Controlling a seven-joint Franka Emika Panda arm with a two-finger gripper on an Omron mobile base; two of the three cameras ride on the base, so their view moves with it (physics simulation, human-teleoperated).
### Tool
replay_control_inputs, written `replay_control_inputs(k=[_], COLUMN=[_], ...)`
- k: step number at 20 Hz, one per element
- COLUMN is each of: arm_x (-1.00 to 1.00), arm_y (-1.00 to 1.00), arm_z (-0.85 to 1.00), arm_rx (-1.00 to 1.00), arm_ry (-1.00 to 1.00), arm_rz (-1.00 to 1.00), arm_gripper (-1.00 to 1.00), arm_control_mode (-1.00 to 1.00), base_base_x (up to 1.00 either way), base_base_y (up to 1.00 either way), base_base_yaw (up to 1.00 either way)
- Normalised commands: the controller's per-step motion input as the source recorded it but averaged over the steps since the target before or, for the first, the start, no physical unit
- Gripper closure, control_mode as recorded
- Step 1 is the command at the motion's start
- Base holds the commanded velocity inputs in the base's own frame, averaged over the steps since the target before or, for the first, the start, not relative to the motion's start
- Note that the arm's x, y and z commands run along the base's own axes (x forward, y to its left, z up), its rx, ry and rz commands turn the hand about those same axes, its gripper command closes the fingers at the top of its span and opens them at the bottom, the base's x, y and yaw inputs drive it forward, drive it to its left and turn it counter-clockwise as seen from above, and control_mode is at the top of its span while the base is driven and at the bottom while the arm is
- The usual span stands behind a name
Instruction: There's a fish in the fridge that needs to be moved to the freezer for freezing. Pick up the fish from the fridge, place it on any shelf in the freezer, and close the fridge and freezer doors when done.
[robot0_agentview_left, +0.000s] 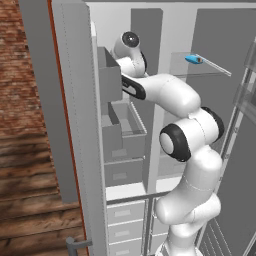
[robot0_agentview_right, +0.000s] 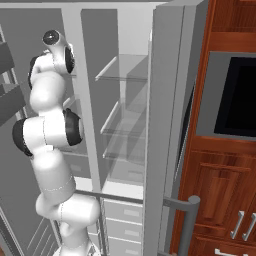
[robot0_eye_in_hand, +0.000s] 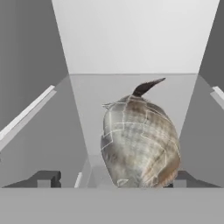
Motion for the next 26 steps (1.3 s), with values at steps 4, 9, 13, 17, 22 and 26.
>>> replay_control_inputs(k=[4,9,13,17,22,26], arm_x=[-0.1,-0.41,-0.65,-0.67,-0.68,-0.6], arm_y=[0.07,0.27,0.01,-0.03,-0.18,-0.56], arm_z=[-0.07,-0.07,-0.04,0.08,0.35,0.23], arm_rx=[0.0,-0.03,0.0,0.0,0.0,0.0], arm_ry=[-0.09,-0.05,-0.05,-0.04,0.0,0.0], arm_rz=[0.0,0.0,0.0,-0.02,-0.02,0.0], arm_gripper=[-1.0,-1.0,-1.0,-1.0,-1.0,-1.0], arm_control_mode=[-1.0,-1.0,-1.0,-1.0,-1.0,-1.0], base_base_x=[0.0,0.0,0.0,0.0,0.0,0.0], base_base_y=[0.0,0.0,0.0,0.0,0.0,0.0], base_base_yaw=[0.0,0.0,0.0,0.0,0.0,0.0])
